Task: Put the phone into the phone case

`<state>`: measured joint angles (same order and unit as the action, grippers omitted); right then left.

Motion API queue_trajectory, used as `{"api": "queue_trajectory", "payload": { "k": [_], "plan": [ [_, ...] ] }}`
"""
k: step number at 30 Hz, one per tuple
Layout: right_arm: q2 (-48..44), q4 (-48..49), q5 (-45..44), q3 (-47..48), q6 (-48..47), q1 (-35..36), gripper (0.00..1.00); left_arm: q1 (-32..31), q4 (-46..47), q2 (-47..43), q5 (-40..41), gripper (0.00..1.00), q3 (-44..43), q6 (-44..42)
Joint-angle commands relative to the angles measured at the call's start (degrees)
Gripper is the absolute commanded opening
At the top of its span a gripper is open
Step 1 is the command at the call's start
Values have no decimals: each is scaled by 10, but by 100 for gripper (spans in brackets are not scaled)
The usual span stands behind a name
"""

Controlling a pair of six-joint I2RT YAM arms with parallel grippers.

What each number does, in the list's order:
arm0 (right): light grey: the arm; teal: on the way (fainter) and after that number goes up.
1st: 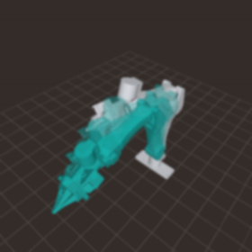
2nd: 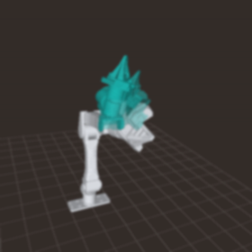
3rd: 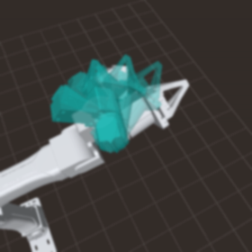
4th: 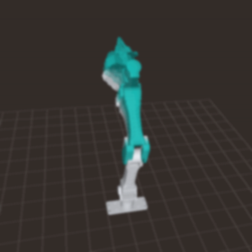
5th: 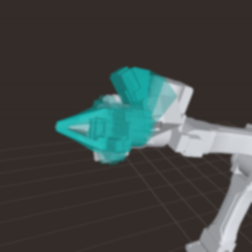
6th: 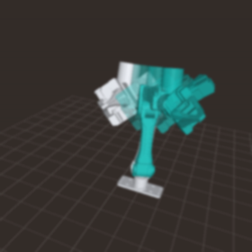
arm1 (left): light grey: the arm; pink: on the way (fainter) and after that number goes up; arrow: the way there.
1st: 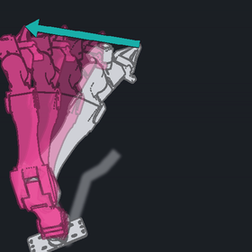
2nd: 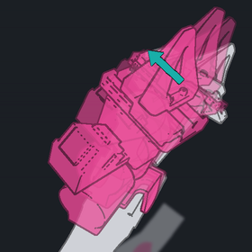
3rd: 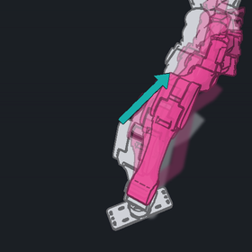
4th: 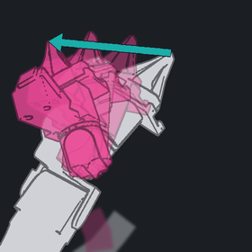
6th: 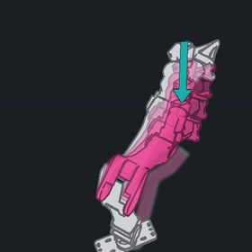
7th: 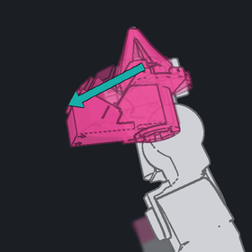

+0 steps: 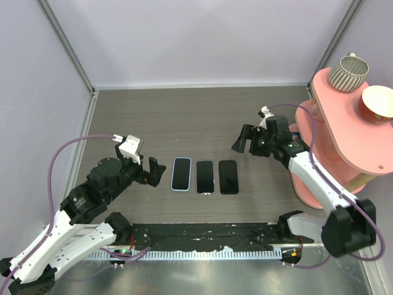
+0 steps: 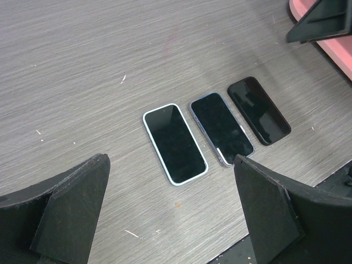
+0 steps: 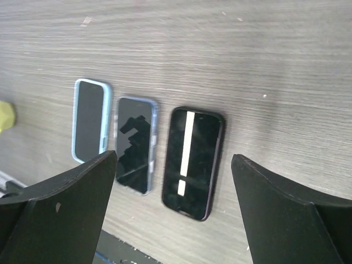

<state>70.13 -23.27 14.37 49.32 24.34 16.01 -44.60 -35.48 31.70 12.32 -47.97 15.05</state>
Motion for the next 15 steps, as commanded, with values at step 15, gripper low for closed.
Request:
{"api": "queue_trajectory", "payload": {
  "k": [15],
  "plan": [
    [-286,-49,109,8,26,10,96,1,78,-16,-104,100,-16,154]
  ]
}}
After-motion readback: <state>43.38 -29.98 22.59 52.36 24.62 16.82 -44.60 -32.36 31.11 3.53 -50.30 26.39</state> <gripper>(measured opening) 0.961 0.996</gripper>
